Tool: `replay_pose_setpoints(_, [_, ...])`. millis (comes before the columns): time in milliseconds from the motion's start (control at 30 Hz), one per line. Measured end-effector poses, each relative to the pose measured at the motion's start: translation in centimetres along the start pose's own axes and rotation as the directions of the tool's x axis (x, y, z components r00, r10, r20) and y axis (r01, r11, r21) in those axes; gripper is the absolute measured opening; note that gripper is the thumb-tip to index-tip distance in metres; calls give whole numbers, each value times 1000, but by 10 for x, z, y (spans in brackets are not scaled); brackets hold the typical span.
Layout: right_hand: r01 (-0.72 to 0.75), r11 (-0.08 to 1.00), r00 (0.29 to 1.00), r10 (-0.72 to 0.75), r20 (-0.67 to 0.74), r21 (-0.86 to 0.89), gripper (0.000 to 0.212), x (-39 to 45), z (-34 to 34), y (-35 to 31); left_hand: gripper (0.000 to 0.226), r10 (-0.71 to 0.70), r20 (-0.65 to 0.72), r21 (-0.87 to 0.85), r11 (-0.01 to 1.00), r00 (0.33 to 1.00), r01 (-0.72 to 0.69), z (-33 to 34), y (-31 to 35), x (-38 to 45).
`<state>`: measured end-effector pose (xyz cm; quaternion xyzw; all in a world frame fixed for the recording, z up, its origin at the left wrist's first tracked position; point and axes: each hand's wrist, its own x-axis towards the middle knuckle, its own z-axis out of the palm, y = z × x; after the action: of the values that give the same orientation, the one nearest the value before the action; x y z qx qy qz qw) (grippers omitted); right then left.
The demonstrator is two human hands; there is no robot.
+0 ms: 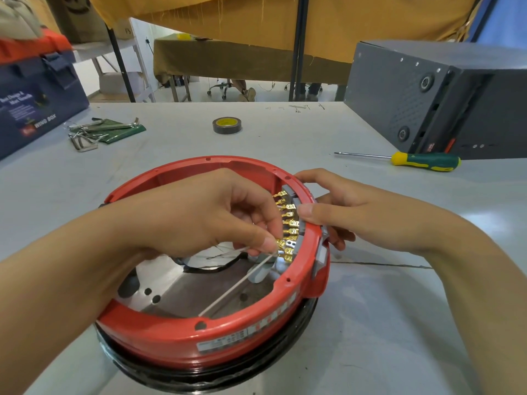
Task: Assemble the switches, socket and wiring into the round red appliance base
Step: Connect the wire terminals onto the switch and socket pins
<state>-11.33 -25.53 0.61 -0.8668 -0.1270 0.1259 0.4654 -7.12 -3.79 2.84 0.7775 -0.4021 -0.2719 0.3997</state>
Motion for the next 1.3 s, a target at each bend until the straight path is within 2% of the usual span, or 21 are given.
replay_pose_setpoints(233, [5,1000,1000,-5,-6,-12,60,0,1,-1,12,-12,2,5,1000,1000,12,0,2,0])
replay_pose_setpoints(633, [-6,1000,1000,6,-1,-30,60,-1,0,-3,3,-8,-32,4,1000,999,8,5,4,-1])
replay_pose_setpoints(800, [-3,1000,1000,2,-8,-23,41,-2,0,-4,4,8,-44,20,1000,999,-7,6,4,0])
replay_pose_setpoints(1100, [9,1000,1000,-9,-5,-15,58,0,0,0,8,51,-62,51,998,997,-48,10,5,1])
replay_pose_setpoints(1300, [18,1000,1000,-18,-5,-19,60,2,1,1,7,58,-61,47,997,996,-55,12,6,1])
